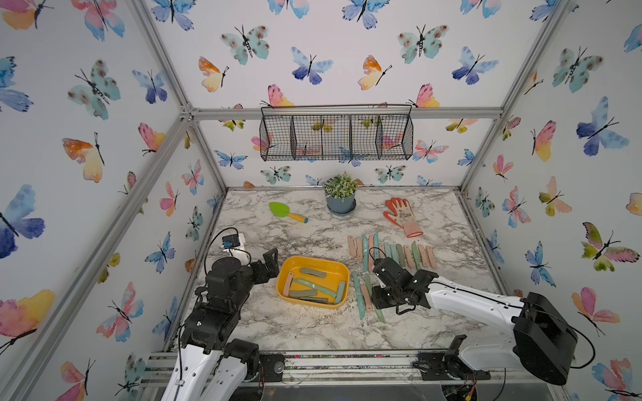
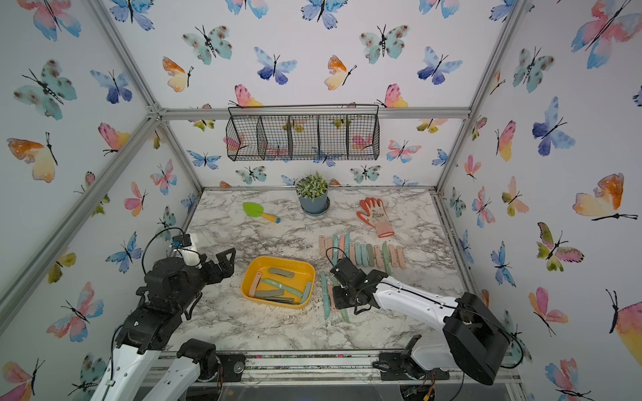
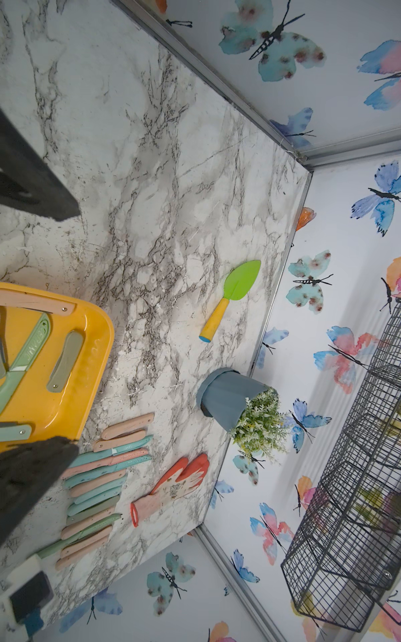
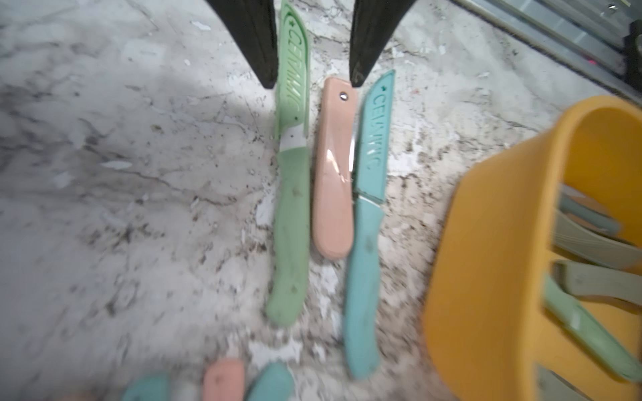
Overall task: Take the fruit knife out of the storage box
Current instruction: Place the fruit knife at the center of the board, then adjust the fruit knife in the storage box.
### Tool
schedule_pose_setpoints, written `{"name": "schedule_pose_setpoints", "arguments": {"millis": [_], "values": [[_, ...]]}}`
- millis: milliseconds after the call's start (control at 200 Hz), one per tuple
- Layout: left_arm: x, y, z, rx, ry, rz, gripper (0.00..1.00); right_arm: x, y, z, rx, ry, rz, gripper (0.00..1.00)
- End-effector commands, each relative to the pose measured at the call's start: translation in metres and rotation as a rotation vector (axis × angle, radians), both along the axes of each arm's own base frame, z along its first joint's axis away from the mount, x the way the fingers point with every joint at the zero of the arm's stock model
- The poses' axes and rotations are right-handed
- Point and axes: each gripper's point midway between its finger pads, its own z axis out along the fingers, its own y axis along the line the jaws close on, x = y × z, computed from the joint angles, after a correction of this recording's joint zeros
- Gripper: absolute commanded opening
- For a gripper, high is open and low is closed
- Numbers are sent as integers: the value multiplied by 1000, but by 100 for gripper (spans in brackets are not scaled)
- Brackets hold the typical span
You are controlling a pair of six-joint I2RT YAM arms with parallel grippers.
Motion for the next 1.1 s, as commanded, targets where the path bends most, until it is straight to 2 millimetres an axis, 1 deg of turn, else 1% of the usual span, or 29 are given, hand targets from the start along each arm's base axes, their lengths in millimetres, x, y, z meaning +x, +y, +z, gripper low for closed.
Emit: {"name": "schedule_pose_setpoints", "arguments": {"millis": [0, 55, 135, 200, 280, 355, 431, 471, 571, 646, 746, 871, 936, 1026, 1091], "values": [[1, 7, 0, 13, -9, 39, 98, 20, 18, 50, 51, -153, 108, 41], [1, 11, 0, 17, -8, 64, 98, 29, 34, 72, 92, -231, 186, 43], [1, 20, -1, 25, -6, 115, 98, 40, 54, 90, 112, -301, 276, 45], [1, 29, -1, 29, -2, 167, 98, 43, 72, 96, 115, -329, 364, 46], [0, 36, -2, 32, 2, 207, 98, 45, 95, 95, 93, -355, 476, 46], [1, 40, -2, 30, 1, 225, 98, 42, 115, 88, 68, -367, 584, 47], [2, 43, -4, 33, 11, 239, 98, 35, 135, 77, 68, -362, 699, 48], [3, 44, -5, 34, 19, 247, 98, 31, 143, 70, 69, -356, 758, 49], [6, 48, -9, 38, 37, 259, 98, 29, 160, 51, 60, -334, 865, 51], [7, 51, -10, 38, 45, 273, 98, 26, 169, 37, 46, -286, 945, 53], [8, 55, -13, 42, 58, 287, 98, 21, 181, 20, 32, -224, 1025, 58], [9, 57, -14, 40, 62, 296, 98, 16, 197, 4, 31, -187, 1097, 61], [9, 58, -14, 39, 63, 298, 98, 14, 202, -4, 24, -158, 1122, 64], [9, 58, -15, 39, 67, 297, 99, 10, 207, -13, 3, -131, 1160, 71], [9, 57, -15, 38, 67, 294, 98, 8, 211, -19, -20, -130, 1180, 71]]}}
